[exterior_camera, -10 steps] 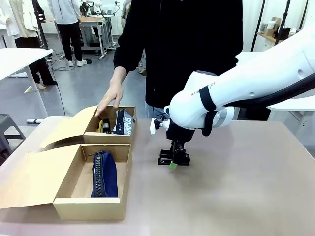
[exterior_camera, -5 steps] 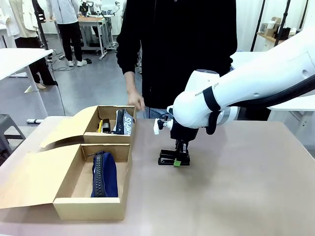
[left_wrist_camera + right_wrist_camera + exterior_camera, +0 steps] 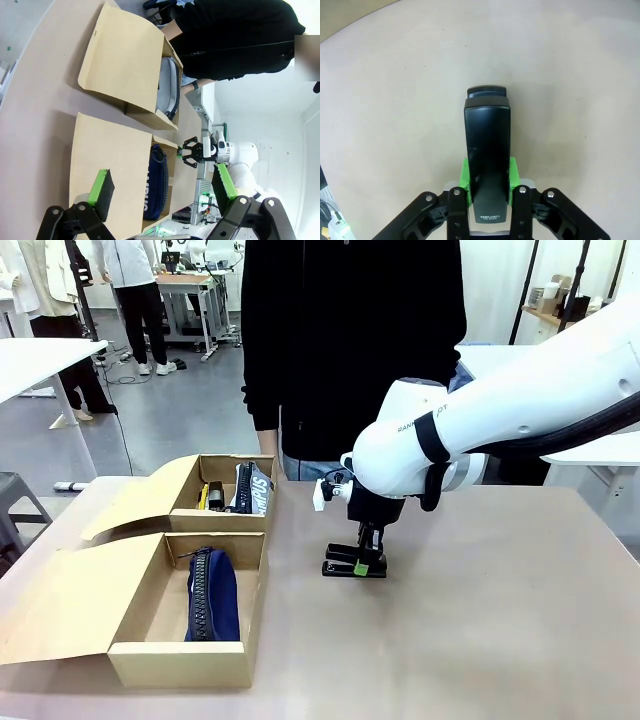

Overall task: Place items inside the box.
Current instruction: Pick up a Pencil pouch or Stapler and place it inside the Mailer Box closest to the robot.

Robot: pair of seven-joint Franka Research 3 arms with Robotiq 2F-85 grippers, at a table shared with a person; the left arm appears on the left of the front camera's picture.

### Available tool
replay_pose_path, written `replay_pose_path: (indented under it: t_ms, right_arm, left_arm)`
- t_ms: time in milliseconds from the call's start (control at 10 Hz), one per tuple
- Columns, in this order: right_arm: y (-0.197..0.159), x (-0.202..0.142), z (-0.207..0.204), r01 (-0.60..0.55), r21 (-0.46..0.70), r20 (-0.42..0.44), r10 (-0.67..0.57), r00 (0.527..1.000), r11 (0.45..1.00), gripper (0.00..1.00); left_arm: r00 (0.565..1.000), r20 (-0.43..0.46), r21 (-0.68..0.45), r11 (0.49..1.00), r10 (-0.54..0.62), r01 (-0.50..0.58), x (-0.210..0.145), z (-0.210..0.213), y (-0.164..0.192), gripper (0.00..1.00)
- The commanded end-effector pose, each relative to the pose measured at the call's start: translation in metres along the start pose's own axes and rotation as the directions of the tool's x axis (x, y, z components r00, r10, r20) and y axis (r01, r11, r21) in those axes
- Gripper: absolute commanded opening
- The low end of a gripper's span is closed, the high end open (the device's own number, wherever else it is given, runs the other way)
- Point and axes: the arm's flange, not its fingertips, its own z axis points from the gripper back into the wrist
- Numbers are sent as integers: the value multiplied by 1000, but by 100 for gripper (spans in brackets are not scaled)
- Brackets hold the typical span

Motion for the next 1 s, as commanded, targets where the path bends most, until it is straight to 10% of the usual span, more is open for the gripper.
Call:
replay_pose_path:
  t_ms: [0,400,700,800,900]
  right_arm:
    - [15,-11,30,82,10,-23,-82,996,997,0]
    - [137,-43,160,338,335,43,-373,927,880,0]
    - [133,-80,171,399,371,223,-498,838,839,0]
    - [159,-47,181,304,356,71,-350,934,884,0]
    - [159,-47,181,304,356,71,-350,934,884,0]
  left_arm:
    - [1000,9,-27,999,-17,18,-2,0,1,100]
    - [1000,9,-27,999,-17,18,-2,0,1,100]
    - [1000,9,-27,999,-17,18,-2,0,1,100]
    - [1000,9,-27,999,-17,18,-2,0,1,100]
    - [1000,9,-27,999,-17,18,-2,0,1,100]
